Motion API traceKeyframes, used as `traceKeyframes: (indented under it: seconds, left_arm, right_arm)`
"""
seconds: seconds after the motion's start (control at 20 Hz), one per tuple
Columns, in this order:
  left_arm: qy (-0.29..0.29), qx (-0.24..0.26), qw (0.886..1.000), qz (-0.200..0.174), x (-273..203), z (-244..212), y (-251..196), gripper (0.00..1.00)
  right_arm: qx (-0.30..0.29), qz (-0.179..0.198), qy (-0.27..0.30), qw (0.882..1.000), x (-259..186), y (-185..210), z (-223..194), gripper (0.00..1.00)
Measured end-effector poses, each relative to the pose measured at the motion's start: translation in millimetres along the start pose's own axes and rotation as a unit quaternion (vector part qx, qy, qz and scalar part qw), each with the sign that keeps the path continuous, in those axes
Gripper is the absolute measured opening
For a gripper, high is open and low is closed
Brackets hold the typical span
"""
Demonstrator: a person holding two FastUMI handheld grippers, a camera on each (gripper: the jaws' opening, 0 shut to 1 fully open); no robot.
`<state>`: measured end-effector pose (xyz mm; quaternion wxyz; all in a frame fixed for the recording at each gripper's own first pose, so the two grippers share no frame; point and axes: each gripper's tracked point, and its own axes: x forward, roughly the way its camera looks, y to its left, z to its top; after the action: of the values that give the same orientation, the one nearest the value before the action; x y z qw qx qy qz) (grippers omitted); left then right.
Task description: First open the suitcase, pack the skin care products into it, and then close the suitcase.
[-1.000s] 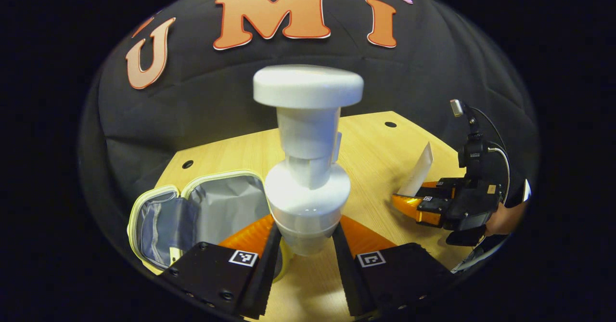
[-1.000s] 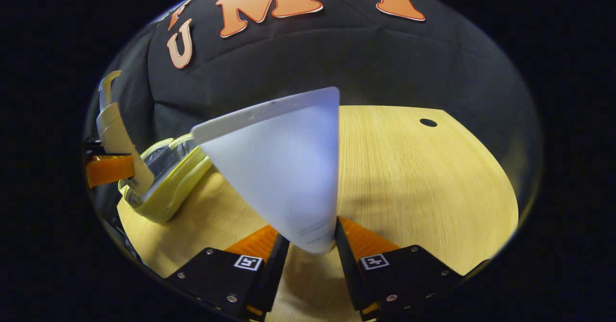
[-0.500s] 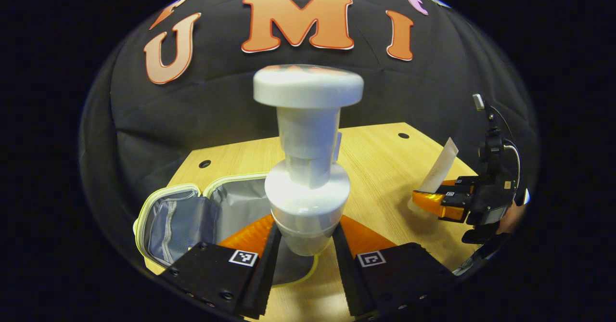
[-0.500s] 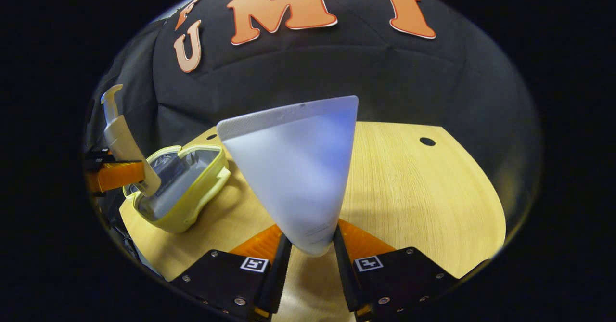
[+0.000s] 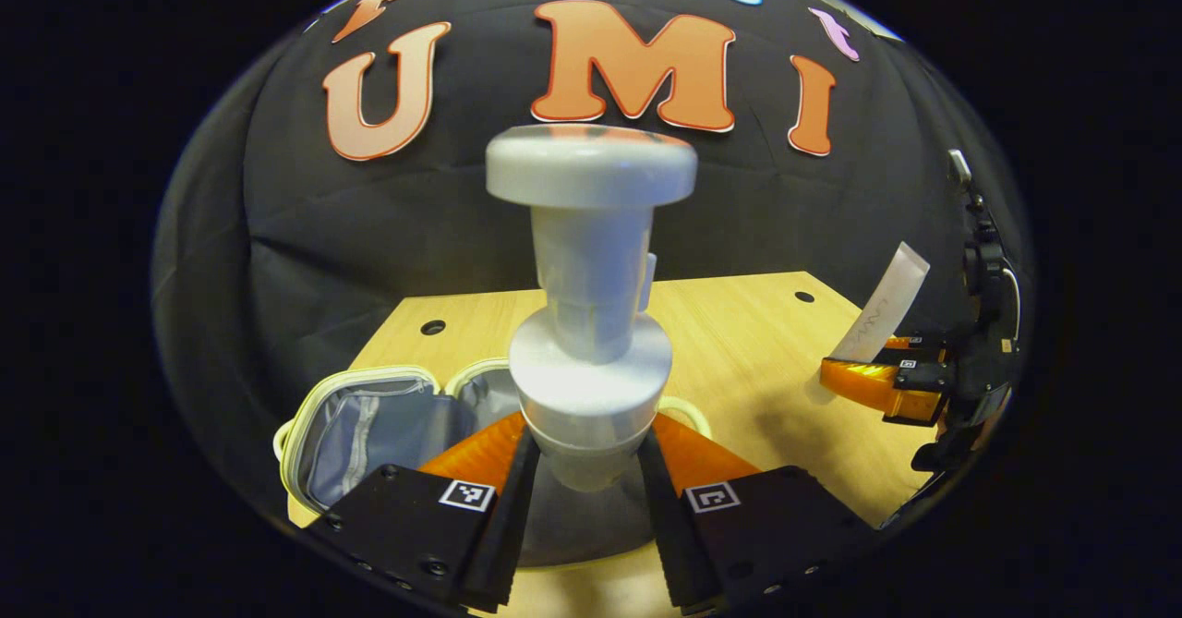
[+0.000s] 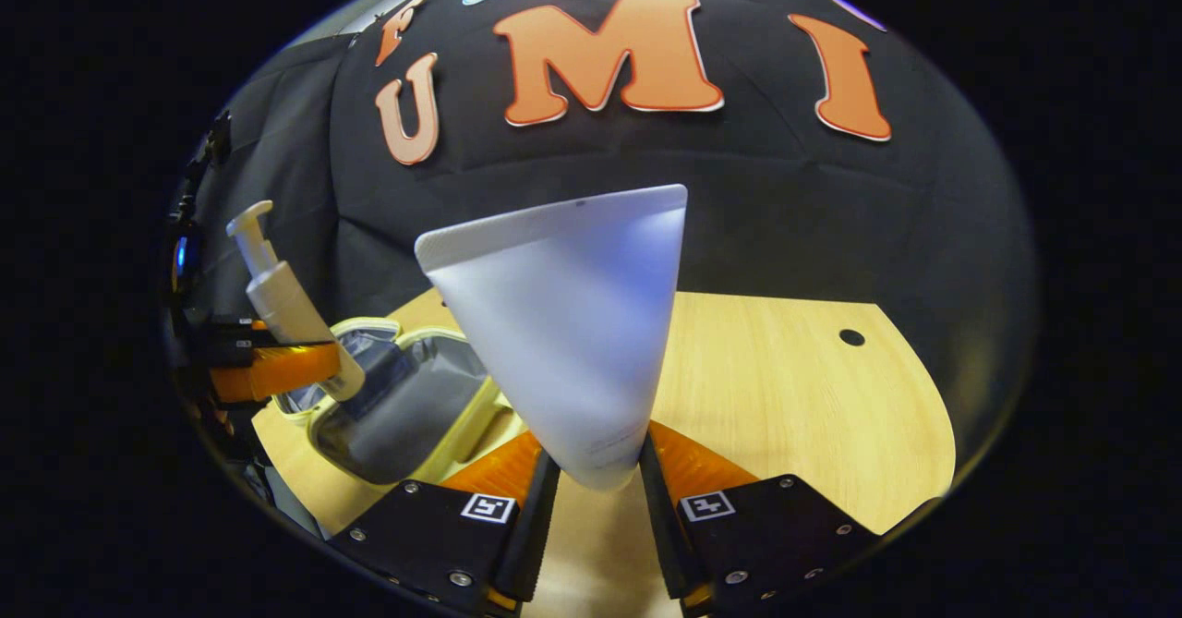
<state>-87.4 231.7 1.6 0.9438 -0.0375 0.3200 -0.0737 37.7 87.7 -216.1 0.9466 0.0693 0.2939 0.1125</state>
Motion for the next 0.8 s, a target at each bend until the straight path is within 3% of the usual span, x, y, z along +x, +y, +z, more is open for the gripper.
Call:
traceKeyframes:
  seconds: [0.5, 0.8]
  left_arm:
    - [0.076, -0.037, 0.996, -0.018, 15.4, -47.6, 59.1, 0.60]
    - [0.142, -0.033, 0.987, -0.073, 26.5, -77.7, 65.8, 0.61]
  right_arm:
    - [-0.016, 0.053, 0.006, 0.998, 15.5, 100.7, 11.8, 0.51]
    - [-0.004, 0.048, 0.027, 0.998, 24.4, 143.3, 1.0, 0.51]
